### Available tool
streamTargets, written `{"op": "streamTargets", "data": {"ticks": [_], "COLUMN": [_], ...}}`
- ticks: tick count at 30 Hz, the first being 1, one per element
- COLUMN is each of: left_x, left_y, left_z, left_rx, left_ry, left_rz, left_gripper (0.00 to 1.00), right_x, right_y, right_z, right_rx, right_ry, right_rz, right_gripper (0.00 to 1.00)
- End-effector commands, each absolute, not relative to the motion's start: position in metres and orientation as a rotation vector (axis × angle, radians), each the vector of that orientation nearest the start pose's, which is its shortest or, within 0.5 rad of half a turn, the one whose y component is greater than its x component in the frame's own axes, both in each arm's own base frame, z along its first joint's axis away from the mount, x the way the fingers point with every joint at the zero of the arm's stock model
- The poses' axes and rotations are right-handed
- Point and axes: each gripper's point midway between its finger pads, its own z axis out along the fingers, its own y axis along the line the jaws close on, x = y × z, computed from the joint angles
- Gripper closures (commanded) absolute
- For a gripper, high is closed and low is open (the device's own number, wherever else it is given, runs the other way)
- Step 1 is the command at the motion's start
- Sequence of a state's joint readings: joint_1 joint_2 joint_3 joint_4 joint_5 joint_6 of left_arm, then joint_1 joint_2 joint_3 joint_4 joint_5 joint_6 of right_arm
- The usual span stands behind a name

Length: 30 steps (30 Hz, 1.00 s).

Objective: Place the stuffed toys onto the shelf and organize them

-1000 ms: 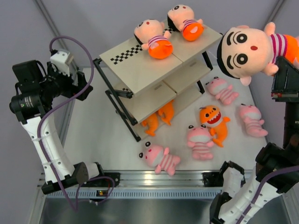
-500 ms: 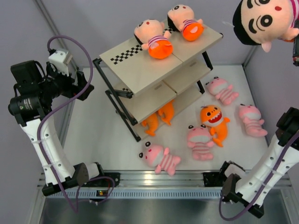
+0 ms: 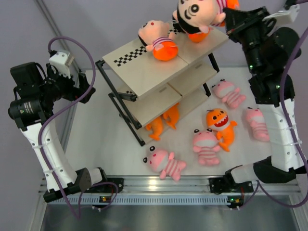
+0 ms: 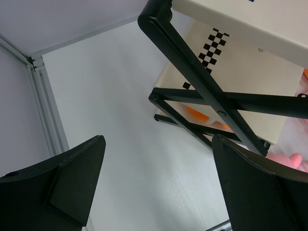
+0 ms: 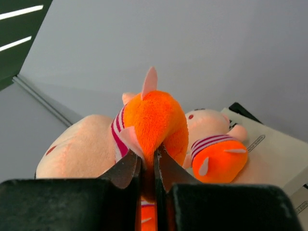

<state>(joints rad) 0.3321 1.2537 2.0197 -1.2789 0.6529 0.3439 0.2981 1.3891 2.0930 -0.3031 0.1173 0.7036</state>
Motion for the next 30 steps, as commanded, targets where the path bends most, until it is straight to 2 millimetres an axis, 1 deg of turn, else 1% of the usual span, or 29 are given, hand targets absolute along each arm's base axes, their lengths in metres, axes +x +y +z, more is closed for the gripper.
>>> {"op": "streamTargets", "data": {"ticks": [1, 2, 3, 4, 5, 6, 7, 8, 9, 10, 11, 12, 13, 14, 16, 17, 19, 20, 21, 24, 25, 28, 30], "left_x": [0.266, 0.267, 0.267, 0.267, 0.267, 0.267, 0.267, 0.267, 0.266, 0.265, 0.265, 0.265, 0.265, 0.265, 0.264, 0.263, 0.261, 0.26, 0.26, 0.261, 0.261, 0.26, 0.259], "left_y": [-0.011, -0.014, -0.014, -0.014, -0.015, -0.015, -0.016, -0.017, -0.018, -0.019, -0.02, -0.02, -0.02, -0.02, -0.02, -0.021, -0.024, -0.025, -0.025, -0.023, -0.022, -0.024, -0.025], "left_z": [0.45, 0.449, 0.45, 0.45, 0.451, 0.451, 0.452, 0.453, 0.453, 0.454, 0.454, 0.454, 0.454, 0.454, 0.454, 0.454, 0.455, 0.455, 0.454, 0.447, 0.446, 0.445, 0.445], "left_rx": [0.436, 0.444, 0.443, 0.444, 0.447, 0.447, 0.45, 0.453, 0.456, 0.461, 0.464, 0.464, 0.466, 0.462, 0.465, 0.469, 0.475, 0.478, 0.481, 0.48, 0.476, 0.482, 0.485], "left_ry": [1.872, 1.87, 1.87, 1.867, 1.865, 1.866, 1.862, 1.857, 1.854, 1.851, 1.848, 1.849, 1.848, 1.85, 1.848, 1.846, 1.84, 1.838, 1.838, 1.854, 1.861, 1.858, 1.855], "left_rz": [-0.209, -0.228, -0.236, -0.236, -0.24, -0.243, -0.244, -0.244, -0.256, -0.261, -0.265, -0.266, -0.264, -0.263, -0.262, -0.266, -0.275, -0.277, -0.277, -0.276, -0.273, -0.282, -0.285], "left_gripper": [0.02, 0.02, 0.02, 0.02, 0.02, 0.02, 0.02, 0.02, 0.02, 0.02, 0.02, 0.02, 0.02, 0.02, 0.02, 0.02, 0.03, 0.04, 0.04, 0.04, 0.05, 0.05, 0.05], "right_x": [0.308, 0.3, 0.297, 0.292, 0.279, 0.272, 0.268, 0.269, 0.262, 0.261, 0.266, 0.258, 0.258, 0.262, 0.263, 0.269, 0.273, 0.277, 0.279, 0.283, 0.286, 0.288, 0.288], "right_y": [0.108, 0.112, 0.125, 0.131, 0.128, 0.147, 0.154, 0.169, 0.178, 0.187, 0.204, 0.213, 0.221, 0.236, 0.249, 0.26, 0.268, 0.277, 0.281, 0.303, 0.313, 0.326, 0.332], "right_z": [0.678, 0.686, 0.678, 0.677, 0.691, 0.68, 0.679, 0.673, 0.672, 0.669, 0.661, 0.662, 0.659, 0.653, 0.646, 0.641, 0.635, 0.629, 0.624, 0.608, 0.599, 0.586, 0.579], "right_rx": [0.403, 0.413, 0.419, 0.421, 0.418, 0.432, 0.438, 0.427, 0.437, 0.424, 0.385, 0.411, 0.411, 0.389, 0.411, 0.411, 0.437, 0.438, 0.445, 0.428, 0.411, 0.387, 0.384], "right_ry": [1.013, 0.978, 1.0, 0.998, 0.932, 0.971, 0.969, 0.991, 1.002, 1.014, 1.04, 1.035, 1.046, 1.064, 1.086, 1.095, 1.104, 1.112, 1.121, 1.157, 1.172, 1.203, 1.218], "right_rz": [0.698, 0.712, 0.691, 0.683, 0.662, 0.671, 0.662, 0.642, 0.632, 0.611, 0.56, 0.581, 0.559, 0.507, 0.495, 0.479, 0.473, 0.467, 0.462, 0.44, 0.423, 0.388, 0.381], "right_gripper": [1.0, 1.0, 1.0, 1.0, 1.0, 1.0, 1.0, 1.0, 1.0, 1.0, 1.0, 1.0, 1.0, 1.0, 1.0, 1.0, 1.0, 1.0, 1.0, 1.0, 1.0, 1.0, 1.0]}}
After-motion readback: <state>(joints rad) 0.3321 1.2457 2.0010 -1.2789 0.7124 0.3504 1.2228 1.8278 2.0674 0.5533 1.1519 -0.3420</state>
